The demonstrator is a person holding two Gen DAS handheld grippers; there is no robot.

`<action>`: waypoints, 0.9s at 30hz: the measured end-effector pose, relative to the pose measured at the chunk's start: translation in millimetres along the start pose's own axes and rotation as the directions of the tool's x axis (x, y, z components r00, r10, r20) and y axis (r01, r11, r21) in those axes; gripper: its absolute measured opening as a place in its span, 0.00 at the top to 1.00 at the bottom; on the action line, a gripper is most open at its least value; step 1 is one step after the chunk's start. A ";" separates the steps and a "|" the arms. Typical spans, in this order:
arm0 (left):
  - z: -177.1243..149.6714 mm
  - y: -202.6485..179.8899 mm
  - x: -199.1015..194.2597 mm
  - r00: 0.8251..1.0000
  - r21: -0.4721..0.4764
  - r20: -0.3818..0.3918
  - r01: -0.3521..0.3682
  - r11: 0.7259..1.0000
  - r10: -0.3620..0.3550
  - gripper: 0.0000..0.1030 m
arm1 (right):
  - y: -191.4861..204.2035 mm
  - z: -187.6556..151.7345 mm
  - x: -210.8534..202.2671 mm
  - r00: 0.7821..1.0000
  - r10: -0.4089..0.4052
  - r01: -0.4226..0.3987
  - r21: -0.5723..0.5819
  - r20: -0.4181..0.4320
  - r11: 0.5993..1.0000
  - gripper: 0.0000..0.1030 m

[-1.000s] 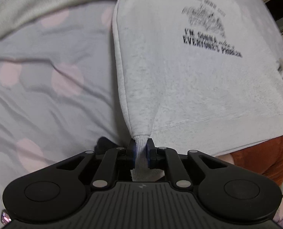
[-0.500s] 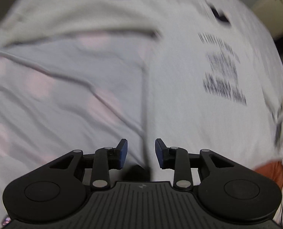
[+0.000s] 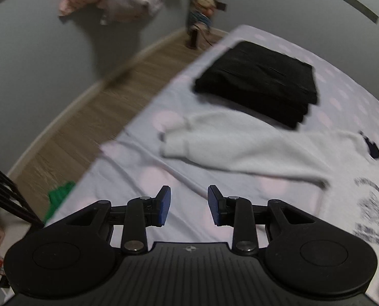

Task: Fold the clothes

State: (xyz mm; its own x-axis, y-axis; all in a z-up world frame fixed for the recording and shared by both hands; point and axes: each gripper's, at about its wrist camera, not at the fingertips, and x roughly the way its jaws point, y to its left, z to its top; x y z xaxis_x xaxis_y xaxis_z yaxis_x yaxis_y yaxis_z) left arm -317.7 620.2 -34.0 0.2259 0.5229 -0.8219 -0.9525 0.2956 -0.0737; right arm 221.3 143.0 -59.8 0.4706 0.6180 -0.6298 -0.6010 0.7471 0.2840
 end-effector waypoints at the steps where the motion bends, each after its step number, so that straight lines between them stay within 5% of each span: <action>1: 3.7 8.2 6.5 1.000 -0.016 0.007 -0.006 1.000 0.006 0.60 | 5.6 -6.3 8.2 1.000 -0.012 0.012 0.000 0.007 1.000 0.64; 3: 9.2 25.7 25.6 1.000 -0.060 0.012 -0.012 0.998 0.013 0.50 | 11.6 -18.0 23.2 1.000 -0.027 0.027 0.011 0.012 1.000 0.64; 15: 12.7 74.9 136.6 1.000 -0.202 0.007 0.008 0.979 -0.006 0.39 | 35.0 -51.1 75.3 0.996 -0.074 0.075 -0.018 0.055 0.997 0.55; 19: 11.1 79.7 171.3 0.999 -0.282 0.011 0.039 0.959 -0.037 0.38 | 33.8 -52.7 86.3 0.997 -0.076 0.077 -0.010 0.021 0.997 0.55; 24: 10.4 79.9 203.9 0.989 -0.409 0.046 0.144 0.901 -0.137 0.38 | 31.6 -54.9 98.2 0.997 -0.079 0.079 0.012 -0.019 0.997 0.55; 27: 14.5 69.6 217.4 0.988 -0.422 0.038 0.152 0.894 -0.151 0.41 | 33.7 -56.6 105.3 0.997 -0.067 0.067 0.000 -0.040 0.998 0.55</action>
State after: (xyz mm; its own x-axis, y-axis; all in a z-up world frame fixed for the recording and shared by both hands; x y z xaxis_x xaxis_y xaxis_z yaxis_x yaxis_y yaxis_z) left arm -331.9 766.0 -209.6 0.3744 0.5020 -0.7796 -0.9031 0.0065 -0.4295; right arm 214.1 219.4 -157.4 0.4838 0.5558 -0.6761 -0.5681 0.7870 0.2405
